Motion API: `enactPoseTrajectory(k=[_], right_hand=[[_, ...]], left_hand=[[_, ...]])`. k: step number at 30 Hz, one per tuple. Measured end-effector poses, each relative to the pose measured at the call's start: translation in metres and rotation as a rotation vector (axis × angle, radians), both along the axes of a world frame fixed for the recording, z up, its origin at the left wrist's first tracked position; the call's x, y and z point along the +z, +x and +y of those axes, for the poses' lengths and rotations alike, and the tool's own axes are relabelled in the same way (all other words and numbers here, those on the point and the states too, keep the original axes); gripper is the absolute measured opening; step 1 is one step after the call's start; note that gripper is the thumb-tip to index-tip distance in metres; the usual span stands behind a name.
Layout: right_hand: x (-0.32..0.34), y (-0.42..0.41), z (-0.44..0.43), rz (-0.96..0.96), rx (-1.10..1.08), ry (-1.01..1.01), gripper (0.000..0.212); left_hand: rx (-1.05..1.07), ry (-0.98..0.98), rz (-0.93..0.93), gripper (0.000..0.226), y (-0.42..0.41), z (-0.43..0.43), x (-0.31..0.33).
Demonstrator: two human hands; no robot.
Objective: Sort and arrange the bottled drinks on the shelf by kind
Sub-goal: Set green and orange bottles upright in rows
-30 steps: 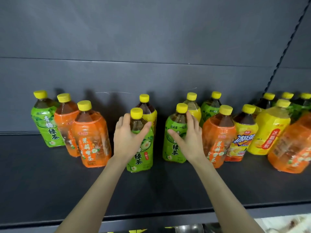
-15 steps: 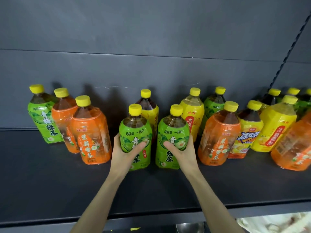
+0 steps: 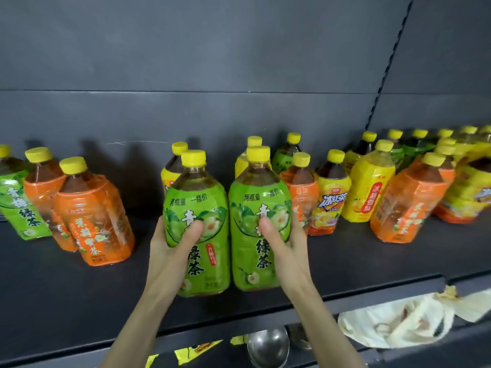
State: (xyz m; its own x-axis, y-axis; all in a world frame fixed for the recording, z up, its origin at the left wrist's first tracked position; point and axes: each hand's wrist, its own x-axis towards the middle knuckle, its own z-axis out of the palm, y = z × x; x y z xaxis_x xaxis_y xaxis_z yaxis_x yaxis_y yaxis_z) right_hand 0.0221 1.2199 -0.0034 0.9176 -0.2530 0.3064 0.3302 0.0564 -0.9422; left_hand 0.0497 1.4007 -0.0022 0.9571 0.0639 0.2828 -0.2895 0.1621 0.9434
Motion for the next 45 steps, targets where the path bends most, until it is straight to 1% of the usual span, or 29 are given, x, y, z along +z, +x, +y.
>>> enactPoseTrajectory(k=[2,3,4,5,6,8,9,11,12,14,15,17,18,20,21,24,27,29,31,34,37,40,43,45], right_hand=[[0.002,-0.014,-0.025,-0.043,-0.033,0.007,0.036],[0.004,-0.023,-0.039,-0.048,-0.063,0.008,0.031],[0.004,-0.034,-0.056,-0.052,-0.089,0.003,0.037],[0.004,-0.044,-0.073,-0.054,-0.109,0.003,0.047],[0.002,-0.055,-0.09,-0.046,-0.122,0.006,0.05],[-0.003,-0.08,-0.136,-0.032,-0.16,-0.034,0.035],[-0.006,-0.084,-0.147,-0.027,-0.176,-0.041,0.041],[-0.008,-0.108,-0.195,-0.004,-0.202,-0.072,0.075],[-0.008,-0.118,-0.215,0.009,-0.214,-0.074,0.075],[-0.006,-0.135,-0.253,0.009,-0.248,-0.079,0.04],[-0.006,-0.141,-0.269,0.017,-0.269,-0.08,0.03],[-0.003,-0.151,-0.298,0.027,-0.305,-0.092,0.026],[-0.001,-0.153,-0.311,0.021,-0.317,-0.087,0.024],[0.0,-0.151,-0.337,0.015,-0.339,-0.075,0.022],[0.0,-0.148,-0.35,0.019,-0.35,-0.069,0.026],[-0.003,-0.137,-0.383,0.027,-0.4,-0.087,0.05],[-0.005,-0.117,-0.419,0.027,-0.46,-0.119,0.062],[-0.005,-0.103,-0.443,0.043,-0.484,-0.134,0.062],[-0.006,-0.09,-0.469,0.06,-0.479,-0.137,0.06],[-0.013,-0.072,-0.499,0.048,-0.489,-0.145,0.068],[-0.02,-0.058,-0.523,0.063,-0.423,-0.156,0.064],[-0.029,-0.045,-0.544,0.074,-0.353,-0.188,0.065],[-0.037,-0.035,-0.562,0.072,-0.276,-0.209,0.052],[-0.04,-0.032,-0.572,0.071,-0.227,-0.239,0.048]], left_hand=[[-0.042,0.014,-0.021,0.054,-0.014,-0.025,0.01],[-0.052,0.029,-0.027,0.056,-0.021,-0.039,0.014],[-0.056,0.043,-0.031,0.058,-0.029,-0.055,0.016],[-0.059,0.053,-0.031,0.059,-0.038,-0.072,0.016],[-0.063,0.059,-0.033,0.059,-0.047,-0.09,0.015],[-0.081,0.032,-0.02,0.058,-0.068,-0.136,0.009],[-0.09,0.022,-0.015,0.059,-0.073,-0.147,0.005],[-0.121,0.005,-0.012,0.061,-0.093,-0.197,-0.002],[-0.136,0.006,-0.011,0.061,-0.102,-0.22,-0.004],[-0.154,0.001,0.008,0.057,-0.115,-0.26,-0.004],[-0.16,0.003,0.013,0.053,-0.118,-0.277,-0.002],[-0.176,0.001,0.012,0.051,-0.12,-0.31,0.001],[-0.184,0.004,0.015,0.053,-0.119,-0.324,0.002],[-0.198,0.01,0.024,0.057,-0.115,-0.351,0.004],[-0.202,0.016,0.019,0.058,-0.11,-0.364,0.004],[-0.203,0.047,-0.014,0.062,-0.095,-0.403,0.004],[-0.175,0.065,-0.036,0.049,-0.076,-0.445,0.0],[-0.148,0.088,-0.046,0.045,-0.063,-0.471,-0.002],[-0.104,0.124,-0.054,0.049,-0.052,-0.495,-0.007],[-0.053,0.176,-0.028,0.058,-0.036,-0.524,-0.016],[-0.004,0.206,-0.018,0.061,-0.027,-0.547,-0.028],[0.062,0.211,-0.027,0.065,-0.022,-0.562,-0.038],[0.148,0.201,-0.034,0.072,-0.024,-0.576,-0.046],[0.209,0.199,-0.029,0.077,-0.028,-0.586,-0.047]])
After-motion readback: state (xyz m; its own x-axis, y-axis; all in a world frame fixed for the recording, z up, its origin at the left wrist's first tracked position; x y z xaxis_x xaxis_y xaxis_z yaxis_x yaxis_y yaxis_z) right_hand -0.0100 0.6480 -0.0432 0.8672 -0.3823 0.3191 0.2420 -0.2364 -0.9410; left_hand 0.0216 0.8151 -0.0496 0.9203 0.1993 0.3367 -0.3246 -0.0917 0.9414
